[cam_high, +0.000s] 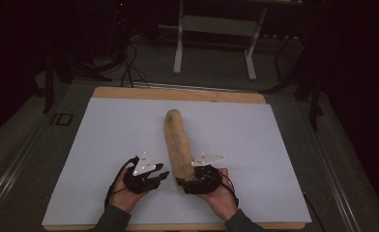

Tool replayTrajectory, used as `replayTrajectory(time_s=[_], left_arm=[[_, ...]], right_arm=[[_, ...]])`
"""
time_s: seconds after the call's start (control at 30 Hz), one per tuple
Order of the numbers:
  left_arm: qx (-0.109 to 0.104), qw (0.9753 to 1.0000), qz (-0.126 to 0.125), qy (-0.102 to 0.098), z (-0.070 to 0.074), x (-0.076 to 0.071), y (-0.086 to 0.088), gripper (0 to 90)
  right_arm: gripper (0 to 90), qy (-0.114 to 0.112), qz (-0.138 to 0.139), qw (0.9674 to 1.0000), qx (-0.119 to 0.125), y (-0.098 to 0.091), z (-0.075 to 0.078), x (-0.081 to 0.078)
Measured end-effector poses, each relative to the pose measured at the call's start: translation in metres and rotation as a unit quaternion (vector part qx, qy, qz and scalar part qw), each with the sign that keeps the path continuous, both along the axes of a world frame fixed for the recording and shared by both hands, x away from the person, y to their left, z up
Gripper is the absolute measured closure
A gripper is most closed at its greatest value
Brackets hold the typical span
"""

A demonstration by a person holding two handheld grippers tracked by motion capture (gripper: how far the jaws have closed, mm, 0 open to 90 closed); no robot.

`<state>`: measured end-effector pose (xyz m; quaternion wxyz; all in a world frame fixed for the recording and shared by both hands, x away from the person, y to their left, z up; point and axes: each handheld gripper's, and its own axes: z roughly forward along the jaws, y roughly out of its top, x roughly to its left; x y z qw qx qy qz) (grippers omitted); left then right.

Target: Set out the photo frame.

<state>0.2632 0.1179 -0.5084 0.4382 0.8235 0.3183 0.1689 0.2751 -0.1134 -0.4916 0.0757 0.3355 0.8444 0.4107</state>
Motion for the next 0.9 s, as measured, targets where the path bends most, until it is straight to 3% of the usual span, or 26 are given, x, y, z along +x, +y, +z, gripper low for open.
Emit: replayTrajectory(time_s=[0.7,0.9], left_arm=[[-0.002,1.0000,0.009,0.001,0.000,0.001,0.003,62.6],[-0.004,0.9999,0.011,0.001,0.000,0.002,0.004,62.6]], right_arm=[[50.6,-0.005,0.004,0.9999,-0.015,-0.013,0.004,0.002],[58.3,-0.005,-0.004,0.9999,-0.016,-0.026,0.006,0.006]])
